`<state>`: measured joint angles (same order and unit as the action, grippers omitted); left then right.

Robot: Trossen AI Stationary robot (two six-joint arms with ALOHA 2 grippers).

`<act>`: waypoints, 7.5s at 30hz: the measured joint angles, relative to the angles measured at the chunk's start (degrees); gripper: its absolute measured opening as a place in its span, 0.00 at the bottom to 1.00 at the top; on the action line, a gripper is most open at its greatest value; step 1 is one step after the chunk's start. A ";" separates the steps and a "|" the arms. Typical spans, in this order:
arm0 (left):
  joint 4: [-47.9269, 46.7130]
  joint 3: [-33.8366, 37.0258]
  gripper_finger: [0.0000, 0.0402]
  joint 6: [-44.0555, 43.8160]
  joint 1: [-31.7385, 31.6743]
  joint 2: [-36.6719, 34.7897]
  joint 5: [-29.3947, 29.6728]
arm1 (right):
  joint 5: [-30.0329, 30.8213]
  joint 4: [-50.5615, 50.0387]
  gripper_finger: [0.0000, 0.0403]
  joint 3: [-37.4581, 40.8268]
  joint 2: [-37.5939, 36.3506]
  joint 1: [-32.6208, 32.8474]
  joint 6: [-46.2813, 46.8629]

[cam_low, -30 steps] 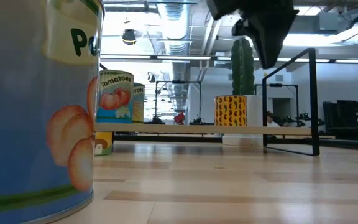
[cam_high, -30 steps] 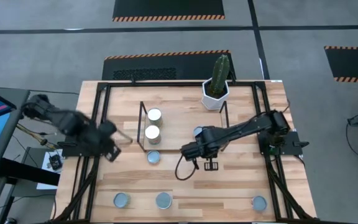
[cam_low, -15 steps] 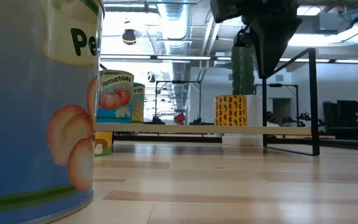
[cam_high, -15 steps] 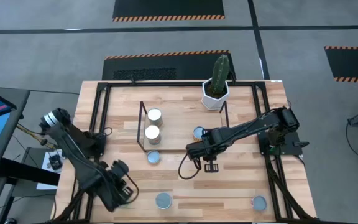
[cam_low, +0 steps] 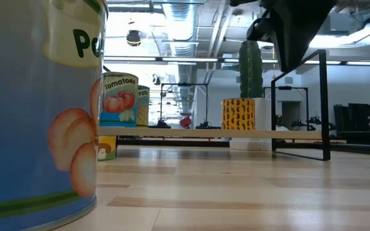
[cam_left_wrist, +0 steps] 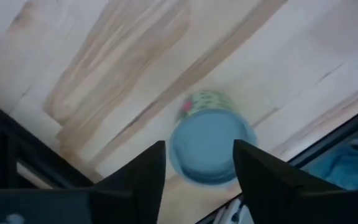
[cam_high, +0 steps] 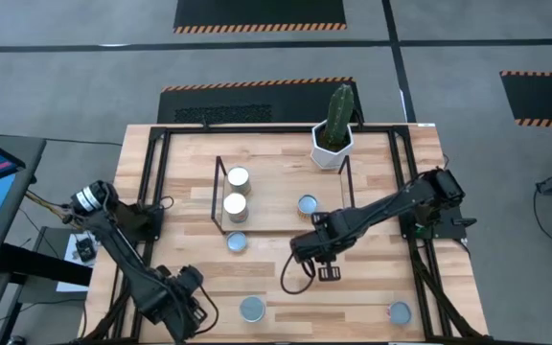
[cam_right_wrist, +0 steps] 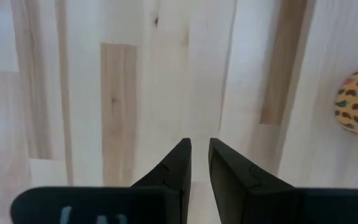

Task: Pick and place cans onto a shelf
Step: Put the small canned peas on the shelf aligned with the other small canned black beans, then put the small canned salmon on the shelf

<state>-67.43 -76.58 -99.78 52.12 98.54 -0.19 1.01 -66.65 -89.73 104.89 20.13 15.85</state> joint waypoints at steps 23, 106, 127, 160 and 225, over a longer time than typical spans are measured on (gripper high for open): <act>-0.03 -0.20 0.45 -4.79 3.01 8.61 -1.35 | 0.35 0.33 0.20 -0.02 0.03 1.39 2.26; 17.59 -24.42 0.00 106.97 -68.05 6.25 3.15 | 44.16 -23.38 0.20 -9.14 -23.92 12.85 57.22; 3.82 -46.27 0.00 109.70 -66.45 30.76 0.64 | 43.87 -23.08 0.20 -9.16 -23.94 12.87 57.23; -22.03 -51.03 0.22 95.58 -52.12 17.75 -0.22 | 29.27 -23.50 0.20 1.97 -25.75 14.19 46.77; 11.88 -0.02 0.22 38.36 -25.31 -10.45 12.00 | -11.08 20.03 0.03 36.77 -13.72 31.71 46.57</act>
<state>-55.55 -76.60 -61.42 26.81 88.09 11.81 -10.07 -46.62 -52.96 91.17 51.84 62.42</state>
